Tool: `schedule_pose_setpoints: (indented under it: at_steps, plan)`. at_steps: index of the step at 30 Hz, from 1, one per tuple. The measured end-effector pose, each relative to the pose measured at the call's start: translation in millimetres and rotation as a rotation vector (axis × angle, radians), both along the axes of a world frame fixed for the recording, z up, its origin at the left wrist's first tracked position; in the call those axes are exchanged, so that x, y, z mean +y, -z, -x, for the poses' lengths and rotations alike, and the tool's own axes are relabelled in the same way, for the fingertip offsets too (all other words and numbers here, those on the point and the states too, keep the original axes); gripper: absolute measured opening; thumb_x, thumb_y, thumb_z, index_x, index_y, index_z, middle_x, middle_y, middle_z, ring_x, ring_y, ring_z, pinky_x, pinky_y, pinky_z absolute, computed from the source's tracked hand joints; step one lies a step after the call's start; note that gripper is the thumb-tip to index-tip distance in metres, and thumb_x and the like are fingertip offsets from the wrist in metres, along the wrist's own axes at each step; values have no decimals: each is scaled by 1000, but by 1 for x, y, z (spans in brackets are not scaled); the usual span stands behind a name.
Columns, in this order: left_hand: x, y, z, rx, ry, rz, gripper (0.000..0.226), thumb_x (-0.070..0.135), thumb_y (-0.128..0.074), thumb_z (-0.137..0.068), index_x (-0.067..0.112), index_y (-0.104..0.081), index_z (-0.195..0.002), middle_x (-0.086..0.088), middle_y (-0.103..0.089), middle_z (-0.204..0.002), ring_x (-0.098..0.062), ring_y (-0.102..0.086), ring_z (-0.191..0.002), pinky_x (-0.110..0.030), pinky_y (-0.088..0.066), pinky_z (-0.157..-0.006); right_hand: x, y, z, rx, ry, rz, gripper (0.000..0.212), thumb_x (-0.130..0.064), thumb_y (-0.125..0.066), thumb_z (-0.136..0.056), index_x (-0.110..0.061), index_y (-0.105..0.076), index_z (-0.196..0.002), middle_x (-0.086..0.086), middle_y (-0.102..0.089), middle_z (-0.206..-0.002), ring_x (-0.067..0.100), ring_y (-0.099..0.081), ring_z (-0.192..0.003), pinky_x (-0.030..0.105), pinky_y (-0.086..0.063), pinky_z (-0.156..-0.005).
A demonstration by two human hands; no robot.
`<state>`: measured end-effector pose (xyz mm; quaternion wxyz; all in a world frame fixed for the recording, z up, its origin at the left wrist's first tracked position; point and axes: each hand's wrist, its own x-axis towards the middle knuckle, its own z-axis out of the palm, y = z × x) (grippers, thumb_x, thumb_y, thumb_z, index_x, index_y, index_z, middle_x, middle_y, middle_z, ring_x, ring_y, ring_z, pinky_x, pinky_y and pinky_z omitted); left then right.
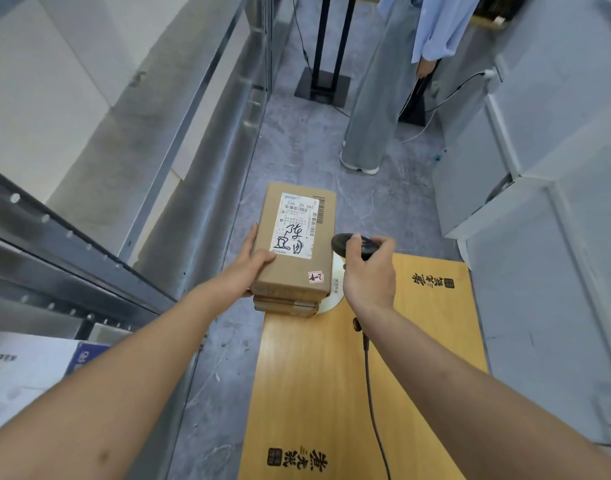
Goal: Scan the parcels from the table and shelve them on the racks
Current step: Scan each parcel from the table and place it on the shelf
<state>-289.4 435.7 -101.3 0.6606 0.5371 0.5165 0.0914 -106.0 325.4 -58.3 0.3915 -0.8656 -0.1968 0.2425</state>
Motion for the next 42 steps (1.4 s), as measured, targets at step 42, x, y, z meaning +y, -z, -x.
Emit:
schedule_pose_setpoints:
  at_steps: [42]
  plan:
    - [-276,-134,44,202,-283,-875,79,82,-38,-91,70,11,-152,-5,-57,-145,-33,-56,-128,-63,-44,-111,-185,-180,19,284,-348,-466,32,-62,-44,-95,-32,-47,-107,3,-69,-98,27,-70,-90,58,-60,-87]
